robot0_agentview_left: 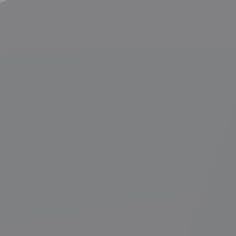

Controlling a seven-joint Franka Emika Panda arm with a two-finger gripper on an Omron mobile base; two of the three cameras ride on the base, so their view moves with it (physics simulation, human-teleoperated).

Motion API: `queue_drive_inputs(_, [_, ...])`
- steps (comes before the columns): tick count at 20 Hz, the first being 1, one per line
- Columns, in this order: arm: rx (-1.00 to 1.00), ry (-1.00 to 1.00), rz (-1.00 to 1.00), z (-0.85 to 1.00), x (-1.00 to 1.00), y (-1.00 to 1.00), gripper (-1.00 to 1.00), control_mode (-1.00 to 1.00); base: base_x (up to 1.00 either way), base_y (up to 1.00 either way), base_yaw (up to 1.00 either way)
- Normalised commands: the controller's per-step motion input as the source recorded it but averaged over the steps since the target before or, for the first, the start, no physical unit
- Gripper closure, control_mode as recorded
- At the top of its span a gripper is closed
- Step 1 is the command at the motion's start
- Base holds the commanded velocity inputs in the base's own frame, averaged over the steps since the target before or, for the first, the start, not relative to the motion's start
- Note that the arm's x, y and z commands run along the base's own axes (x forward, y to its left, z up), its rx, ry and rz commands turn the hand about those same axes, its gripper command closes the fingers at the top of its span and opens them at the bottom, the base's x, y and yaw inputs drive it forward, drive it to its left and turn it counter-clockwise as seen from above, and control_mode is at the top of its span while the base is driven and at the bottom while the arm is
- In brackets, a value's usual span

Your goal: Start the toaster. Once the lever pops up, take the bread to the plate on the dining counter.

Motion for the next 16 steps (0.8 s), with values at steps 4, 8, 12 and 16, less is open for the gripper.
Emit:
queue_drive_inputs(4, [0.0, 0.0, 0.0, 0.0, 0.0, 0.0, -1.0, -1.0, 0.0, 0.0, 0.0])
queue_drive_inputs(8, [0.0, 0.0, 0.0, 0.0, 0.0, 0.0, -1.0, -1.0, 0.0, 0.0, 0.0])
queue_drive_inputs(12, [0.0, 0.0, 0.0, 0.0, 0.0, 0.0, -1.0, -1.0, 0.0, 0.0, 0.0])
queue_drive_inputs(16, [0.0, 0.0, 0.0, 0.0, 0.0, 0.0, -1.0, -1.0, 0.0, 0.0, 0.0])
